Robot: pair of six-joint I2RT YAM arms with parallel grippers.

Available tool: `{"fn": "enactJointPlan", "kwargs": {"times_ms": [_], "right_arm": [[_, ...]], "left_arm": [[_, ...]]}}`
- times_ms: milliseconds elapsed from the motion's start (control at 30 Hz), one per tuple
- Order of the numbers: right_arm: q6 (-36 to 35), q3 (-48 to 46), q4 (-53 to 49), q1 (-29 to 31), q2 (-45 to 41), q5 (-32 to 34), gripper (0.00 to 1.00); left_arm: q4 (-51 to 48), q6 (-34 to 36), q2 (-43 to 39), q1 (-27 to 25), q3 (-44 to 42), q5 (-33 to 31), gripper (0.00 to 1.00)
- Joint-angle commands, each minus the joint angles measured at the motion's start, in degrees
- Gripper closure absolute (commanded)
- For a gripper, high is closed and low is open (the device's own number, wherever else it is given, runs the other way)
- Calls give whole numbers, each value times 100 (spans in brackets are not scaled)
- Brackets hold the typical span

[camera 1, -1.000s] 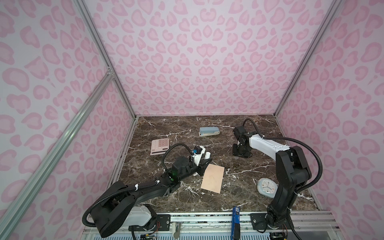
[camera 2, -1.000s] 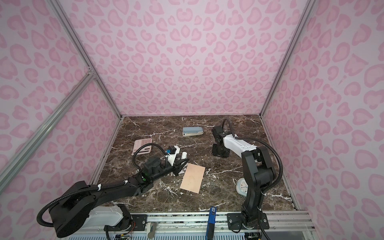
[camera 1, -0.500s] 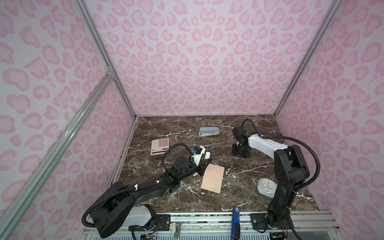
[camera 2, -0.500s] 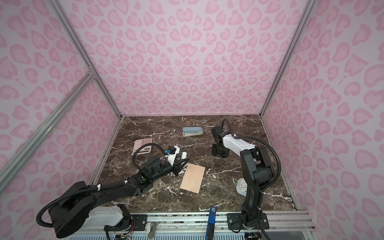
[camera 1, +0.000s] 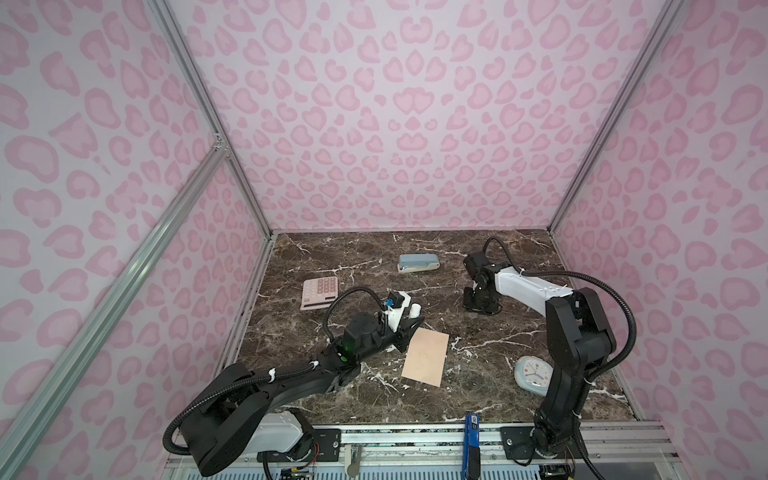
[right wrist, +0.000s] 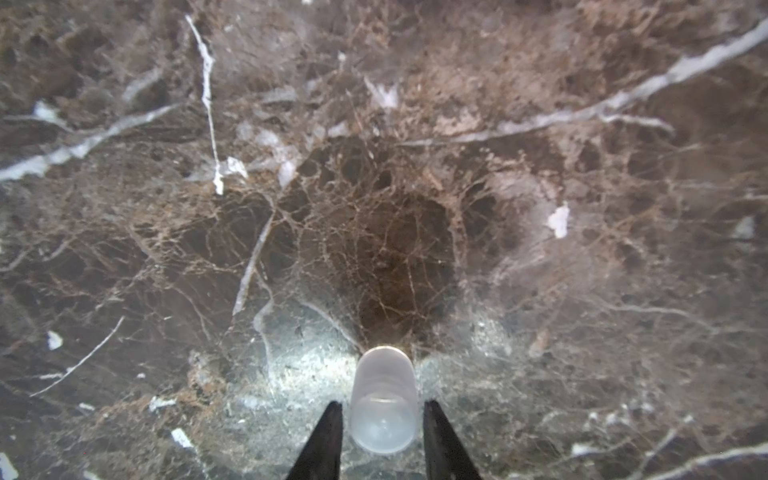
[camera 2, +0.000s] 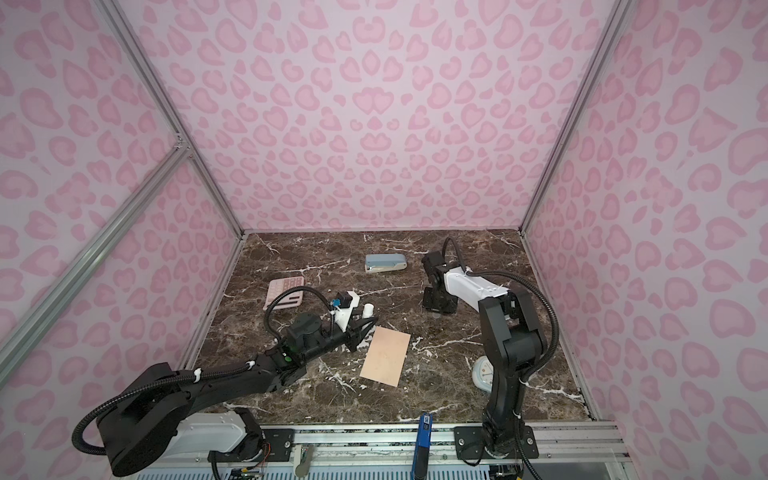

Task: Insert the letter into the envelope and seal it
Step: 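Lower the right gripper and grasp the small clear cap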

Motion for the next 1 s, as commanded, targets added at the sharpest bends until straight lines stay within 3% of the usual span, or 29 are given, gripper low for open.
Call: {"fn": "enactJointPlan", "kwargs": {"times_ms": [0, 967], "right_arm": [[-37, 23, -23, 3, 74, 2, 65], [-118, 110, -177, 71, -132, 70, 73]], "left_arm": [[118, 47, 31, -4, 40, 35, 96], [110, 38, 125, -3, 153, 63, 96]]}}
